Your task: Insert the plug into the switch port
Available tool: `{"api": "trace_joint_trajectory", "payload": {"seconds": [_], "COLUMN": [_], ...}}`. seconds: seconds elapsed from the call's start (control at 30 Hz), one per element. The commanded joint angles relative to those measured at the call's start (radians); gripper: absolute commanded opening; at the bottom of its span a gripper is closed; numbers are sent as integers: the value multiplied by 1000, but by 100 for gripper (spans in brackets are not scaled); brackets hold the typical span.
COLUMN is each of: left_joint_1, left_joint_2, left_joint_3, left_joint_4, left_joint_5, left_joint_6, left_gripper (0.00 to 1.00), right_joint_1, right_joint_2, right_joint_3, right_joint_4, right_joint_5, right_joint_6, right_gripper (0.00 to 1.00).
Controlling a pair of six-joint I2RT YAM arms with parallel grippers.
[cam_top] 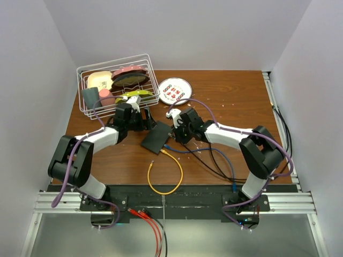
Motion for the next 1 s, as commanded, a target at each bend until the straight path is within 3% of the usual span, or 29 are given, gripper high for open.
{"api": "trace_joint_trajectory", "payload": {"seconds": [0.0, 0.97], "left_joint_1": [18, 22], "left_joint_2": [35, 205], "left_joint_3": [-21, -28], "left_joint_4": [138, 244], "left_joint_5": [67, 175], "left_joint_6": [46, 26], "left_gripper": [89, 81], "right_joint_1": [2, 5], "right_joint_2": [-7, 91], "right_joint_3": [52, 113], "right_joint_4": [-59, -187], "right_joint_5": [-31, 1], "right_joint_6": [-16, -38], "right_gripper": [0, 0]}}
